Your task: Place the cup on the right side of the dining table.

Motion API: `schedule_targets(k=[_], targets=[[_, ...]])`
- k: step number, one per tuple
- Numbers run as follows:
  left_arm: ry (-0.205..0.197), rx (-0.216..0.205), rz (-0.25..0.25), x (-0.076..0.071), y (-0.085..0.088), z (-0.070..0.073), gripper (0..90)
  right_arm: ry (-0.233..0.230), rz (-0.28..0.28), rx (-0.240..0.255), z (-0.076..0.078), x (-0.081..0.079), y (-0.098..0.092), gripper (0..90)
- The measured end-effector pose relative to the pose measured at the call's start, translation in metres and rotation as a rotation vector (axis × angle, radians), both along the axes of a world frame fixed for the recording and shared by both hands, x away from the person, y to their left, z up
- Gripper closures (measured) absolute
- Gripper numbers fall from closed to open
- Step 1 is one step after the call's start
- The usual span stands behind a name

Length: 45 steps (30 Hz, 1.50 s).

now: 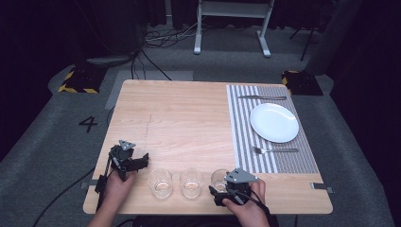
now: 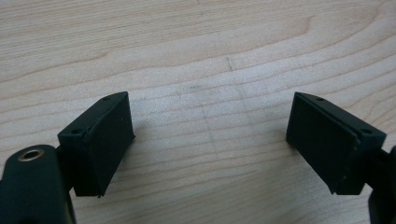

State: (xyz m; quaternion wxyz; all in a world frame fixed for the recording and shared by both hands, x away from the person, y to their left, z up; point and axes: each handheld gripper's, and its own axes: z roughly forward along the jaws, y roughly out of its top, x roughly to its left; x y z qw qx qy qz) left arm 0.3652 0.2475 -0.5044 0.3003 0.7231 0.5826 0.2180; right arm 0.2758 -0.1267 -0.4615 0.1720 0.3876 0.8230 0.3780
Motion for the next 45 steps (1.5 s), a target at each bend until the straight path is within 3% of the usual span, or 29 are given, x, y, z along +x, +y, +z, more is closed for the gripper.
schedule_targets(k=[14,26,32,38,45], targets=[[0.000,0.001,0.000,0.000,0.000,0.000,15.0,-0.042,-0.015,-0.024,0.026,0.023,-0.005,19.5],[0.002,0.004,0.003,-0.001,0.000,0.000,15.1,-0.070,-0.020,-0.056,0.054,0.048,-0.020,19.5],[0.001,0.004,0.005,-0.001,0.000,0.000,15.1,-0.064,-0.040,-0.017,0.065,0.065,-0.030,19.6],[0.002,0.002,0.009,-0.002,0.000,0.000,15.1,-0.088,-0.071,-0.014,0.077,0.082,-0.038,19.5],[0.003,0.002,0.007,-0.001,0.000,0.000,15.1,-0.082,-0.097,0.013,0.087,0.099,-0.042,19.5]])
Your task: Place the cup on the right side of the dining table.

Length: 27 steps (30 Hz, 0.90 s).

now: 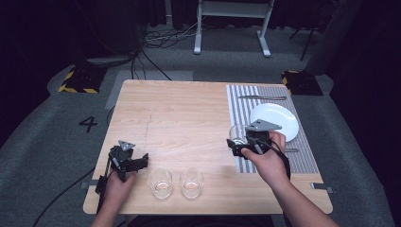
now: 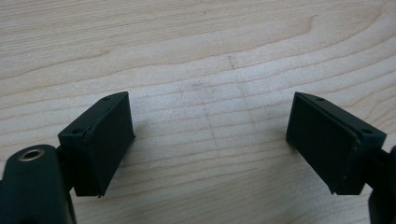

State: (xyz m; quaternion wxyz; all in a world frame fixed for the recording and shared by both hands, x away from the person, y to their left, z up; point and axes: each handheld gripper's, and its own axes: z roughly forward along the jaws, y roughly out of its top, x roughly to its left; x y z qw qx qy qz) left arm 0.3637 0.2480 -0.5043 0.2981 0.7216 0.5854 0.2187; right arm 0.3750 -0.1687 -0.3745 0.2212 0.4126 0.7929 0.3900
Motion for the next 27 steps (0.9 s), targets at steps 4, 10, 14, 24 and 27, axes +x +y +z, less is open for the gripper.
schedule_targets(k=[4,10,14,24,27], targets=[[0.000,0.001,-0.004,0.001,0.000,0.000,15.1,-0.024,0.000,0.003,0.002,0.015,-0.003,19.5],[-0.001,0.000,-0.003,0.001,0.000,0.000,15.1,-0.048,-0.032,-0.003,0.009,0.035,-0.006,19.5],[-0.001,0.002,-0.002,0.001,0.000,0.000,15.1,-0.070,-0.060,-0.008,0.015,0.050,-0.006,19.5],[0.000,0.000,-0.002,0.002,-0.001,0.000,15.1,-0.085,-0.135,-0.001,0.026,0.085,-0.008,19.6],[0.000,0.000,-0.002,0.002,-0.001,0.000,15.1,-0.086,-0.161,0.002,0.027,0.096,-0.010,19.5]])
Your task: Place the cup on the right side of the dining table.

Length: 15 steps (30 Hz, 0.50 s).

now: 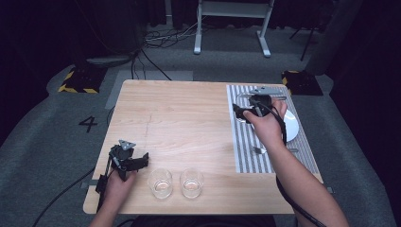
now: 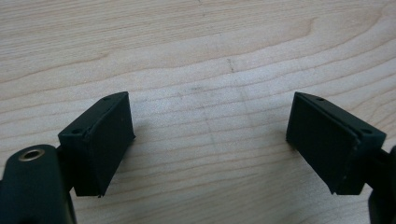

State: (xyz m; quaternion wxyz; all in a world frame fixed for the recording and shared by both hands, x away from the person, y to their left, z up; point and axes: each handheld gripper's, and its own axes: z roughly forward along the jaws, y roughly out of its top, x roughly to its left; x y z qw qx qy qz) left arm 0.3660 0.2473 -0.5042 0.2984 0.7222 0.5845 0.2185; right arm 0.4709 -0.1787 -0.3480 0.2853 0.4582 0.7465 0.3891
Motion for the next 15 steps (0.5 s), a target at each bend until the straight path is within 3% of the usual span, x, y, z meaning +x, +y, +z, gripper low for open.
schedule_targets(k=[10,15], targets=[[0.000,0.000,0.000,0.000,0.000,0.000,15.1,-0.001,-0.056,0.022,0.001,0.037,-0.007,19.5],[0.000,0.000,0.000,0.000,0.000,0.000,15.1,-0.004,-0.080,0.010,0.001,0.058,-0.008,19.5]])
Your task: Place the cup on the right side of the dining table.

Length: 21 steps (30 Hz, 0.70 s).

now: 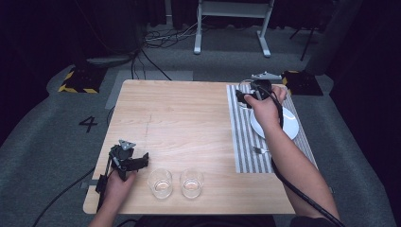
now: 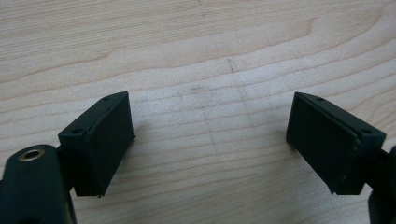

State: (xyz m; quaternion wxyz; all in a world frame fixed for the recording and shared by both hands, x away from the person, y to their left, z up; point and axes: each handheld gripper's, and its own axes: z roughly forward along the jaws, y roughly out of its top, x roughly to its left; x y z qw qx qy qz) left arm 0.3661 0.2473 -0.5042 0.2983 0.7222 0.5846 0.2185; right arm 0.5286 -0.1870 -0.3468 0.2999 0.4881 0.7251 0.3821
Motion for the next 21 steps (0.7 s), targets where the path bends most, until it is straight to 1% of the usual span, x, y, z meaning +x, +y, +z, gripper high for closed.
schedule_targets(k=[4,7,10,14,17,21], targets=[[0.000,0.000,0.000,0.000,0.000,0.000,15.2,-0.009,-0.011,-0.012,-0.003,0.016,0.002,19.5],[-0.001,-0.001,0.001,0.000,0.000,0.000,15.1,-0.009,-0.018,-0.009,-0.007,0.028,0.004,19.5],[-0.001,-0.002,0.001,0.000,0.000,0.000,15.2,-0.004,-0.019,-0.001,-0.013,0.039,0.004,19.5],[0.001,0.001,-0.002,0.000,0.000,0.000,15.2,0.004,-0.029,-0.012,-0.022,0.055,0.003,19.5],[0.001,0.002,-0.003,0.000,0.000,0.000,15.2,0.007,-0.052,-0.002,-0.030,0.066,0.000,19.5],[0.001,-0.001,-0.002,0.000,0.000,0.000,15.2,0.022,-0.069,0.018,-0.042,0.075,-0.004,19.5]])
